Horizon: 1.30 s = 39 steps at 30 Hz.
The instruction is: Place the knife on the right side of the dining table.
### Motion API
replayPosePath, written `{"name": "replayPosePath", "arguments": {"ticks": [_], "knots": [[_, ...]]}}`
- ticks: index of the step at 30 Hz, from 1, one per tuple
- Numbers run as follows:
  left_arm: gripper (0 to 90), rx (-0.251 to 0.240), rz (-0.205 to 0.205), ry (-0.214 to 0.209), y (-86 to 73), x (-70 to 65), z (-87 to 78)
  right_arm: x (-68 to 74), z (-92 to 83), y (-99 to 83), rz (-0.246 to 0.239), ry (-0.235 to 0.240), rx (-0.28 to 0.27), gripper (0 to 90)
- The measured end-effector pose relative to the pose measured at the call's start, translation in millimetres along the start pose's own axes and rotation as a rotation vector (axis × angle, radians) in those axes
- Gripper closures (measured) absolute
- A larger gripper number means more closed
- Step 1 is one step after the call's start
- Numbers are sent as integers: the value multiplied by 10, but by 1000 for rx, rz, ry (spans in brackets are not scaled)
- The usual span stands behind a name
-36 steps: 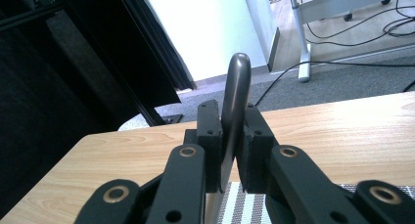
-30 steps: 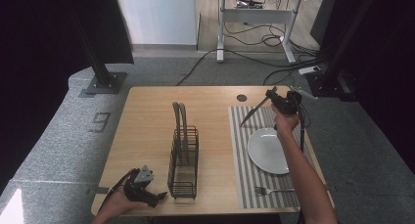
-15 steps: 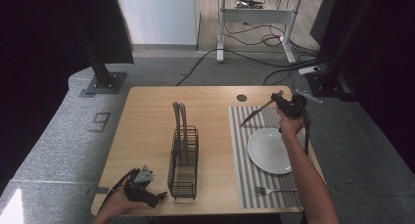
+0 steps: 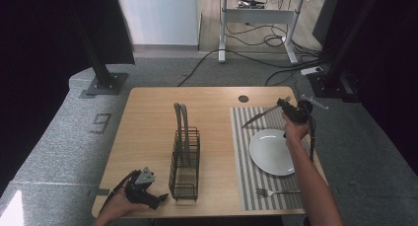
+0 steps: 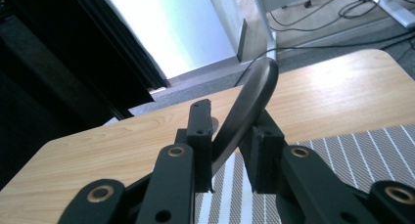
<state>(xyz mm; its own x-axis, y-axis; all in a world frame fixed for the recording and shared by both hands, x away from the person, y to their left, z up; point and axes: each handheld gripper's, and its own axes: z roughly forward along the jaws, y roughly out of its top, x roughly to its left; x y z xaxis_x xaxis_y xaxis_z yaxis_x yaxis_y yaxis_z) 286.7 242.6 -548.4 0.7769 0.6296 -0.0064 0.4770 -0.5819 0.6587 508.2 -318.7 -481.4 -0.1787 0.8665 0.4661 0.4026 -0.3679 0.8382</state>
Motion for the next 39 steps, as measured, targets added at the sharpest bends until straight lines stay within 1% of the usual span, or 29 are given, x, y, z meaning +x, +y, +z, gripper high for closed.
{"name": "replayPosePath", "arguments": {"ticks": [2,3,4,9,11,15,20,24,32,39], "knots": [[0,0,0,0,0,0,0,-42,-15,-23,13,-11,8,739],[0,0,0,0,0,0,0,-42,-15,-23,13,-11,8,739],[0,0,-1,-1,0,-1,0,-71,-23,-43,18,-24,13,730],[0,0,-1,0,0,-1,0,-131,-30,-71,30,-46,36,714],[0,0,-1,0,0,-1,0,-133,-30,-71,29,-46,38,713],[0,0,0,0,0,-1,0,-128,-25,-71,11,-60,45,702],[0,0,0,0,-1,-1,0,-165,-18,-81,15,-71,64,688],[0,-1,-1,0,-1,-2,0,-208,-5,-93,32,-78,80,679],[0,-1,-1,0,-1,-2,0,-266,20,-121,48,-96,102,661],[0,-1,-1,0,-1,-2,0,-332,26,-174,74,-107,109,648]]}}
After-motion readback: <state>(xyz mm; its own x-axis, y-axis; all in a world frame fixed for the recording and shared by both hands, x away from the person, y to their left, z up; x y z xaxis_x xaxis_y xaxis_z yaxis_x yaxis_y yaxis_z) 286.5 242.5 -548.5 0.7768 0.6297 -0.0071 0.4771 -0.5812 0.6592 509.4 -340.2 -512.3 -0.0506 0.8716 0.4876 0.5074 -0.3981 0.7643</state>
